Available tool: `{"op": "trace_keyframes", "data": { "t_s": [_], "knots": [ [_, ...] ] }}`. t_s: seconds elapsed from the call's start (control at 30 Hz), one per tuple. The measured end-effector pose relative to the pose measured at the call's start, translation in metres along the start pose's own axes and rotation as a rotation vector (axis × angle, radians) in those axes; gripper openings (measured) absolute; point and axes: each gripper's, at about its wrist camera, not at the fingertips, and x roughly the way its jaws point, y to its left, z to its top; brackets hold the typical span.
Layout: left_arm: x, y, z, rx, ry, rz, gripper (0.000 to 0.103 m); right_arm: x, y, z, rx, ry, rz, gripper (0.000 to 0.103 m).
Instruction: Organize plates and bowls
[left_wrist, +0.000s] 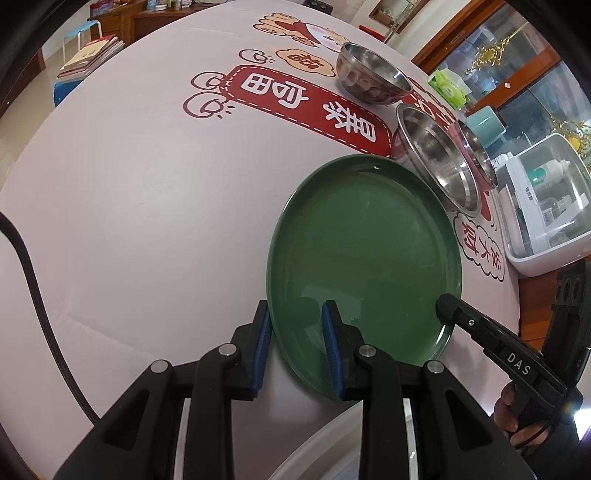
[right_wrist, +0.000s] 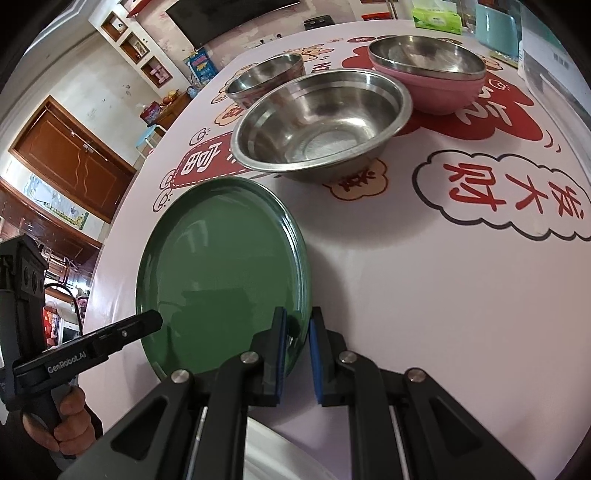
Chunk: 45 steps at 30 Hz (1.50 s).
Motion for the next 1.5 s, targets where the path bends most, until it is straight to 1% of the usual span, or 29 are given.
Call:
{"op": "trace_keyframes", "data": {
  "t_s": [0.13,0.4,0.67,0.7,0.73,0.8,0.9,1.13,1.5],
  "knots": [
    [-0.004,0.004,0.001,-0.01,-0.016,-0.007,0.026,0.001,0.006,0.002,-0.008,-0.011,0.005,0.011],
    [-0.015,0.007,0.008,-0.003,-0.044,0.003,0.026,-0.004,0.02,0.005,-0.03,-0.039,0.007,0.011],
    [-0.034,0.007,0.013,0.026,-0.094,-0.009,0.026,-0.019,0.031,0.01,-0.028,-0.108,0.017,0.012],
    [-0.037,0.006,0.014,0.03,-0.098,-0.014,0.026,-0.021,0.032,0.011,-0.022,-0.112,0.024,0.016],
    [-0.037,0.005,0.015,0.031,-0.091,-0.019,0.026,-0.022,0.032,0.012,-0.005,-0.104,0.028,0.016],
    [-0.041,0.002,0.015,0.042,-0.093,-0.026,0.026,-0.028,0.035,0.01,-0.017,-0.127,0.009,0.015],
    [-0.049,-0.005,0.012,0.082,-0.1,-0.024,0.026,-0.039,0.036,0.006,-0.008,-0.149,0.0,0.015],
    [-0.067,-0.018,0.001,0.133,-0.109,-0.051,0.026,-0.064,0.035,-0.009,0.021,-0.198,-0.017,0.015],
    [-0.104,-0.037,-0.031,0.215,-0.153,-0.093,0.026,-0.104,0.034,-0.051,0.075,-0.281,-0.023,0.015]
  ]
}}
